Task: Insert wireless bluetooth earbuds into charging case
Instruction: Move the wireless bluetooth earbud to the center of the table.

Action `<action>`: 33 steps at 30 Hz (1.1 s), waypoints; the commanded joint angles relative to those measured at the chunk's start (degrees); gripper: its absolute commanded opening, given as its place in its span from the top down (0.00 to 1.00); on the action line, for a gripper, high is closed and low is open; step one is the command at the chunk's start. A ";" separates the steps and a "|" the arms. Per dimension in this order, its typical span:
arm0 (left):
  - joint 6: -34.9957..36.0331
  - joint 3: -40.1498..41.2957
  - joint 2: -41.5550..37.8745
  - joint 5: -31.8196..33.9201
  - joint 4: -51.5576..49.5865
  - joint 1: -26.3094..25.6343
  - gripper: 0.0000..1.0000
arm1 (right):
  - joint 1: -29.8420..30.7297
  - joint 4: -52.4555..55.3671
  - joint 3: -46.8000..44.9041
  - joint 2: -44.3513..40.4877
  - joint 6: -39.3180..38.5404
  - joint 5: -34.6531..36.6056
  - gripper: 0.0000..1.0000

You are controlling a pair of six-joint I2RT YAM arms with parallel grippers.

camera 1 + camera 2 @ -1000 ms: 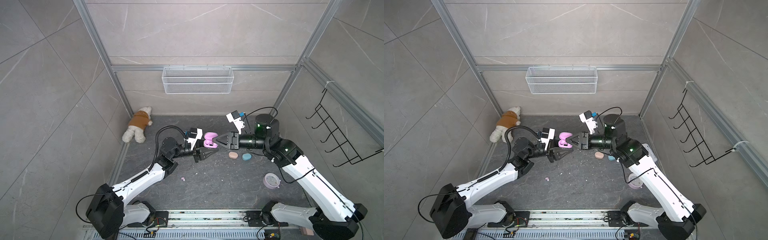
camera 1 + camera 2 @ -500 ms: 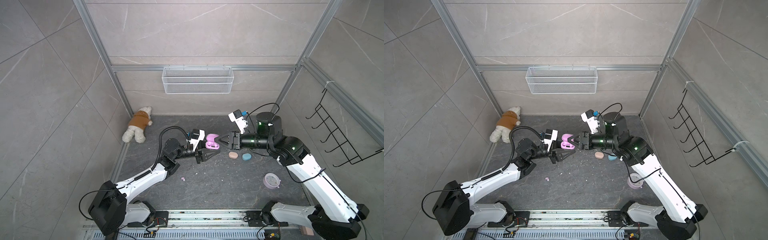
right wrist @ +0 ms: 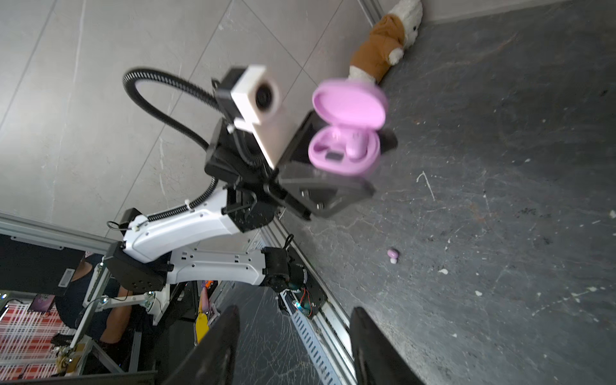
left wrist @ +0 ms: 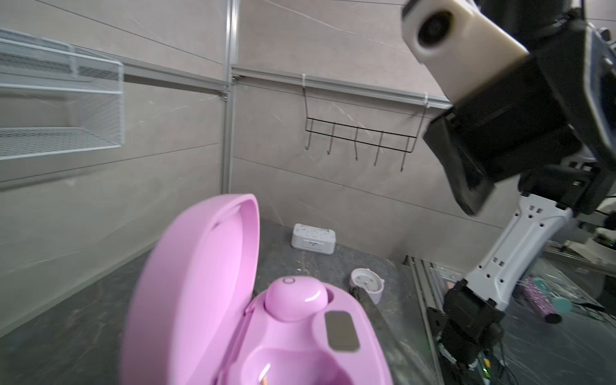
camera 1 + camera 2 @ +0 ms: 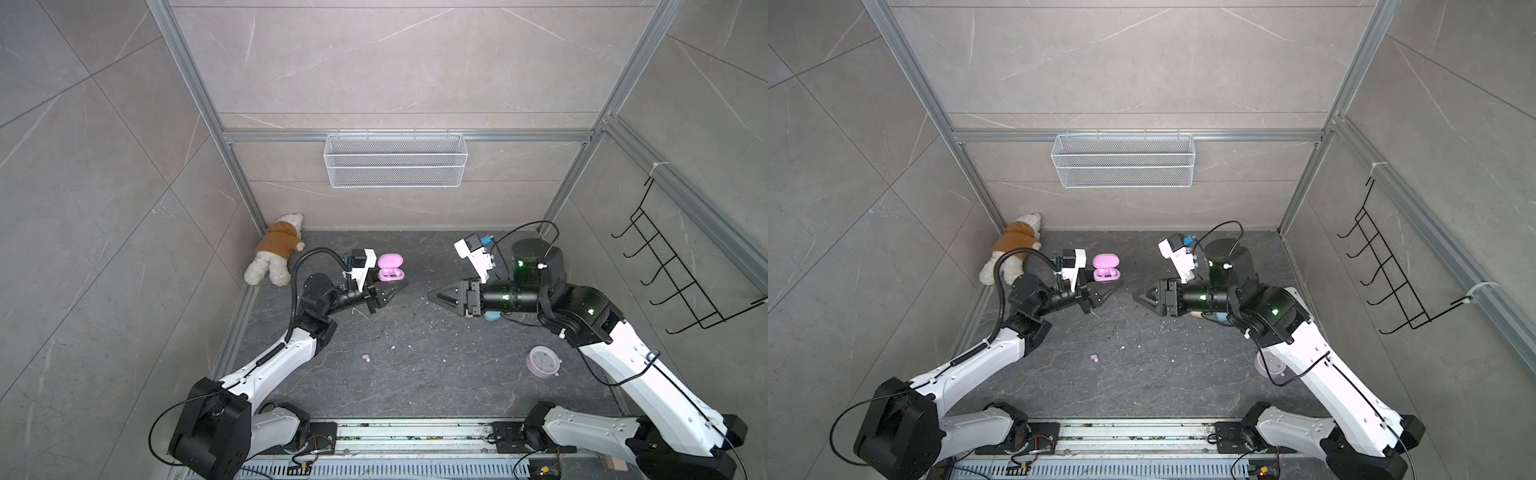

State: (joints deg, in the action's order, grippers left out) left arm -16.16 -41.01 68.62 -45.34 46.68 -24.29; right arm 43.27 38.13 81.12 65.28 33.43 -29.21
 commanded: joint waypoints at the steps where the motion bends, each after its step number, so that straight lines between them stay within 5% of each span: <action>1: 2.95 -0.73 -3.78 -0.93 -1.23 4.98 0.83 | 4.94 -2.19 -5.53 2.88 -0.06 6.68 0.44; 10: 6.14 -0.92 -2.87 -0.17 -2.43 14.90 0.83 | 17.33 -10.27 -13.86 22.13 -2.58 22.64 0.44; 17: 7.82 -2.82 0.69 1.28 -2.41 17.09 0.83 | 24.59 -7.83 -0.96 42.58 -2.53 33.33 0.44; 33: 5.56 -3.69 5.02 0.73 1.75 19.72 0.83 | 25.67 8.51 21.29 63.20 -8.91 42.80 0.43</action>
State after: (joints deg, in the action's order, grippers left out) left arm -10.46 -42.57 73.63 -44.45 44.97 -4.86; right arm 68.88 41.12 99.61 125.47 26.70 10.90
